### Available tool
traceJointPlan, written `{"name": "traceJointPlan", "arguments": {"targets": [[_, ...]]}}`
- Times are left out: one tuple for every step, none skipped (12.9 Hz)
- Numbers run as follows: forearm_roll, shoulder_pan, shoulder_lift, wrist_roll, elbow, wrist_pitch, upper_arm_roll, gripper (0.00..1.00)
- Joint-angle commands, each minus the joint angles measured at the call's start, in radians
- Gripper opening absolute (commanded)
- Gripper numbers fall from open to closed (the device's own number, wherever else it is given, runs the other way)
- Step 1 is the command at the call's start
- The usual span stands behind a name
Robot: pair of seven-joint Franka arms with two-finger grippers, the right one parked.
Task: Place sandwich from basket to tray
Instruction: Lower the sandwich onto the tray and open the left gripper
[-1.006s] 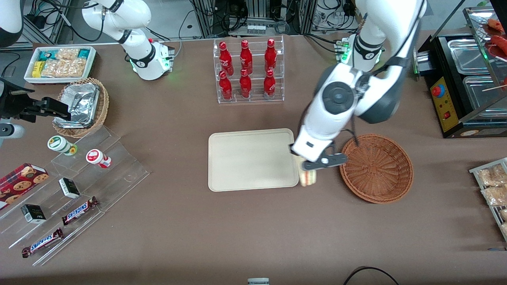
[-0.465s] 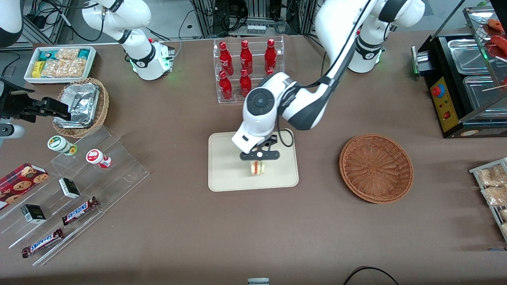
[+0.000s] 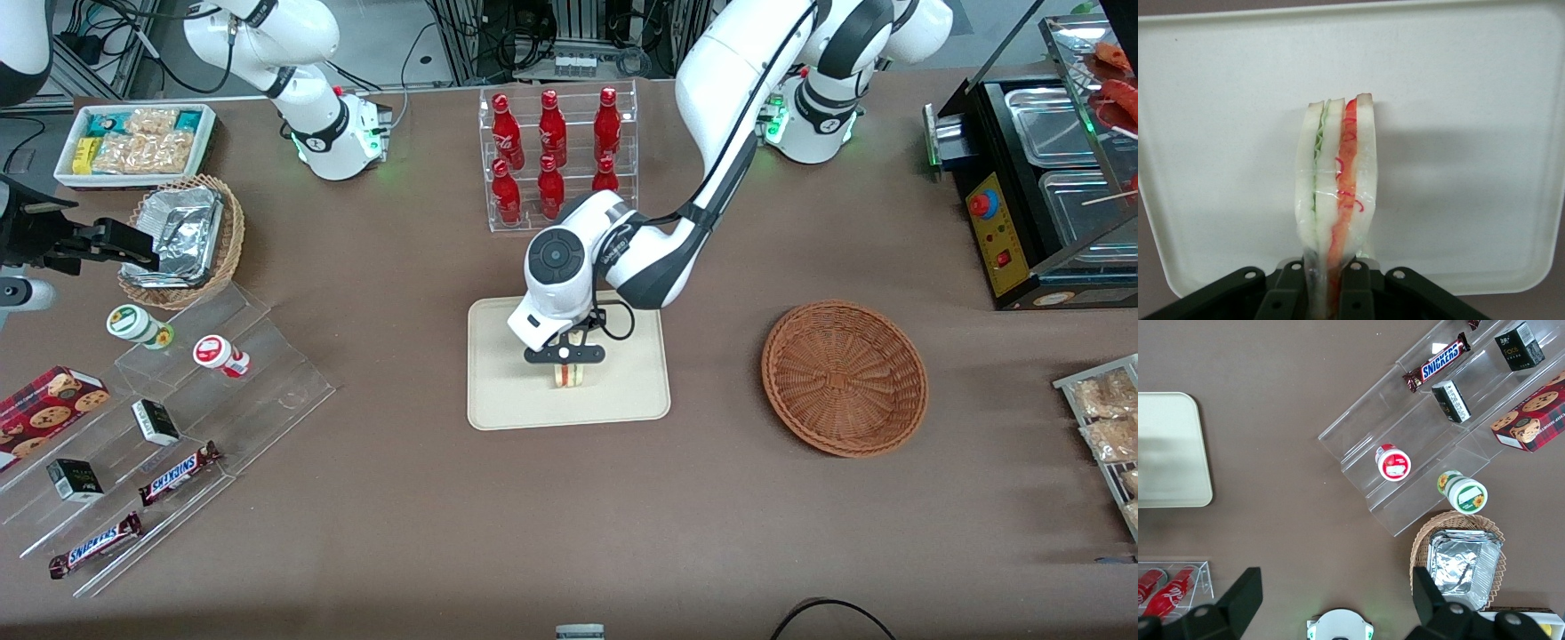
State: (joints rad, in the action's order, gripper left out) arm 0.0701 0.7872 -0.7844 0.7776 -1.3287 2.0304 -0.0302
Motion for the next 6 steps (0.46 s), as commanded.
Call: {"name": "traceJointPlan", "arguments": {"targets": [[0.019, 0.017, -0.027, 0.005, 0.036, 0.005, 0.018, 0.0], [0.019, 0.018, -0.03, 0.008, 0.032, 0.02, 0.018, 0.0], [0.019, 0.02, -0.03, 0.009, 0.028, 0.022, 0.018, 0.0], [0.019, 0.021, -0.036, 0.009, 0.029, 0.025, 0.018, 0.0], [0.019, 0.021, -0.042, 0.006, 0.029, 0.034, 0.018, 0.0], [0.019, 0.023, -0.044, 0.006, 0.029, 0.036, 0.018, 0.0]]}}
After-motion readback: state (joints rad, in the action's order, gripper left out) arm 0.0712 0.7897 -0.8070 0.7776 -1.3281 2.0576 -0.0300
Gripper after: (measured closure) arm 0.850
